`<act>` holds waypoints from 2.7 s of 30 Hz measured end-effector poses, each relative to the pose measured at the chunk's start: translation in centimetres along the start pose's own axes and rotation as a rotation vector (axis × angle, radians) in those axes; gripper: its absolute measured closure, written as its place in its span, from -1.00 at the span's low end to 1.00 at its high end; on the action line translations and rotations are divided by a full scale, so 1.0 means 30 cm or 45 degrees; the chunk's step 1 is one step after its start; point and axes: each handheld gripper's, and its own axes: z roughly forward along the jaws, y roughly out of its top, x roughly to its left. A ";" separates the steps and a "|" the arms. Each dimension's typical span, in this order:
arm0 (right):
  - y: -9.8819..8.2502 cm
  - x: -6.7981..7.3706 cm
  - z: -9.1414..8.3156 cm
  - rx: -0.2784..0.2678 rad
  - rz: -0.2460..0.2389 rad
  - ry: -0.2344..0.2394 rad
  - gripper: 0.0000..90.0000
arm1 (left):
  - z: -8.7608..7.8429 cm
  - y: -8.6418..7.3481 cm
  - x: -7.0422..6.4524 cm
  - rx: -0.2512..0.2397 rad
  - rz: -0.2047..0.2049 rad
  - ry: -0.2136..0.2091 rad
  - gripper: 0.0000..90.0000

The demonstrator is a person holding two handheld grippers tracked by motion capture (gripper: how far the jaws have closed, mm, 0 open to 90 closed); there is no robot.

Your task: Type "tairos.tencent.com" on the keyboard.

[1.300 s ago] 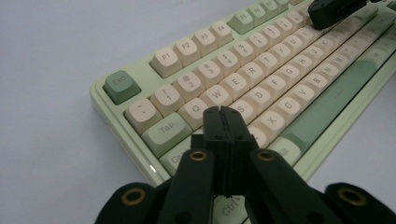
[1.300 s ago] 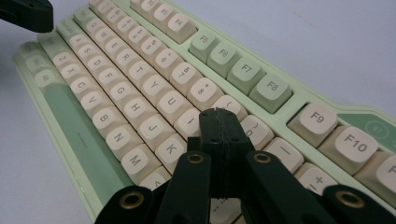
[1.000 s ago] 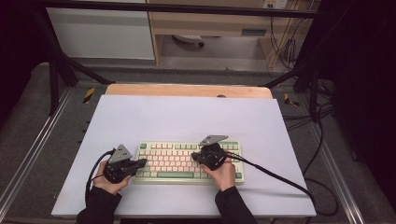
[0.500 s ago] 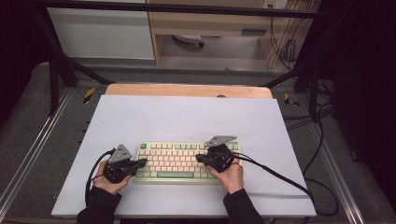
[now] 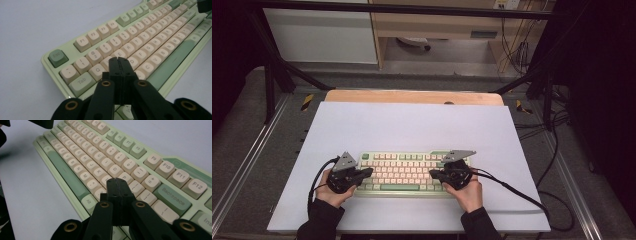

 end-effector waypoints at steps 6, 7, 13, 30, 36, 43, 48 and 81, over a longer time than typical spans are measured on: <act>-0.022 -0.007 -0.009 -0.001 0.008 0.004 1.00 | 0.026 0.016 -0.014 0.023 0.022 -0.004 1.00; -0.025 -0.006 -0.011 0.003 0.011 0.004 1.00 | 0.031 0.019 -0.016 0.028 0.023 -0.004 1.00; -0.047 -0.011 -0.021 0.001 0.018 0.007 1.00 | 0.058 0.026 -0.027 0.044 0.029 -0.005 1.00; -0.073 -0.016 -0.031 -0.004 0.027 0.010 1.00 | 0.084 0.013 -0.024 0.066 0.034 -0.010 1.00; -0.078 -0.019 -0.032 -0.005 0.034 0.010 1.00 | 0.084 0.011 -0.024 0.062 0.035 -0.010 1.00; -0.079 -0.017 -0.031 -0.008 0.036 0.008 1.00 | 0.085 0.010 -0.023 0.059 0.040 -0.005 1.00; -0.079 -0.018 -0.031 -0.006 0.033 0.007 1.00 | 0.089 0.006 -0.023 0.070 0.044 -0.001 1.00; -0.065 -0.011 -0.040 -0.020 0.031 0.003 1.00 | 0.007 -0.012 -0.005 0.015 0.020 -0.013 0.99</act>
